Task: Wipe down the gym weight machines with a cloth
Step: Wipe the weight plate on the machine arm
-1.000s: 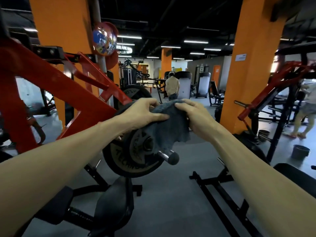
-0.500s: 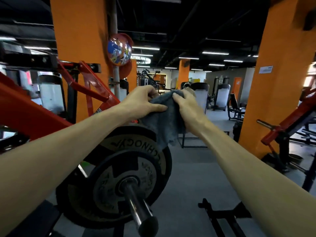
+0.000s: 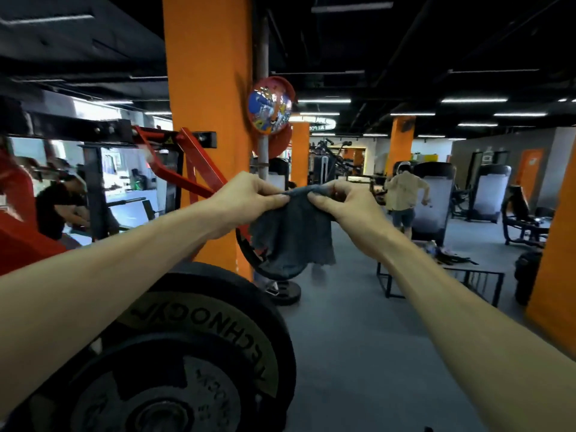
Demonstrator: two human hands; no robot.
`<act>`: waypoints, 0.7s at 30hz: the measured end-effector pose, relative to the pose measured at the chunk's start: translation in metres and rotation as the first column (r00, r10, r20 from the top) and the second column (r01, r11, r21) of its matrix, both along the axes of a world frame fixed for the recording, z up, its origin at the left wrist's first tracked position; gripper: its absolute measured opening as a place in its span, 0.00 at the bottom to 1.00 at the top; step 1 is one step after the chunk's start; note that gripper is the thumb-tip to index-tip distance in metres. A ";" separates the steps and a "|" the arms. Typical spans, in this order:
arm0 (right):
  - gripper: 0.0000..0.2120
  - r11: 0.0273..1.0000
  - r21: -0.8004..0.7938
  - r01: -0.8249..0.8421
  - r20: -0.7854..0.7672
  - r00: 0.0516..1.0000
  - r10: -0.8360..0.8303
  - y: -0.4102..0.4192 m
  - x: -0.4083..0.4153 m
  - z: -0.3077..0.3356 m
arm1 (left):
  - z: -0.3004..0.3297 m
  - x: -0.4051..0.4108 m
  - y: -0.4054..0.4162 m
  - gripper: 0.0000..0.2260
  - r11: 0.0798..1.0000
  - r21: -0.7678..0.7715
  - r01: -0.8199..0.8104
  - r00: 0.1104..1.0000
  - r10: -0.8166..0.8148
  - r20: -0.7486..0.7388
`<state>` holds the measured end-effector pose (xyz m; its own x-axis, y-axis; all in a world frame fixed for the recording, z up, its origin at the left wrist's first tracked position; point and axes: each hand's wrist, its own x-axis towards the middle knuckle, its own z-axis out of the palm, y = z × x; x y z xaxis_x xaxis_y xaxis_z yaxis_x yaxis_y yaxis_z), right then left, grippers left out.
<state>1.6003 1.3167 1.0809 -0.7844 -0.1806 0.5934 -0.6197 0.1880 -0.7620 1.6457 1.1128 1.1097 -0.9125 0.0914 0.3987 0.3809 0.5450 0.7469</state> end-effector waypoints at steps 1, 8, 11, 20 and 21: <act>0.06 0.999 0.009 -0.039 0.011 0.999 0.039 0.005 -0.014 0.001 | 0.003 -0.009 0.004 0.06 0.999 -0.006 -0.037 0.999 0.037 0.014; 0.09 0.959 0.107 -0.261 0.008 0.965 0.262 0.034 -0.096 0.016 | 0.020 -0.062 0.026 0.06 0.982 -0.099 -0.160 0.964 0.177 0.200; 0.13 0.932 0.214 -0.292 0.033 0.956 0.292 0.038 -0.133 0.017 | 0.022 -0.082 0.032 0.06 0.956 -0.184 -0.227 0.940 0.265 0.217; 0.07 0.807 0.079 -0.585 0.165 0.806 0.569 -0.027 -0.222 -0.007 | 0.006 -0.135 0.004 0.11 0.894 -0.185 -0.407 0.871 0.441 0.214; 0.07 0.779 0.074 -0.623 0.164 0.778 0.607 -0.047 -0.233 -0.009 | 0.005 -0.140 -0.006 0.12 0.867 -0.194 -0.460 0.847 0.493 0.197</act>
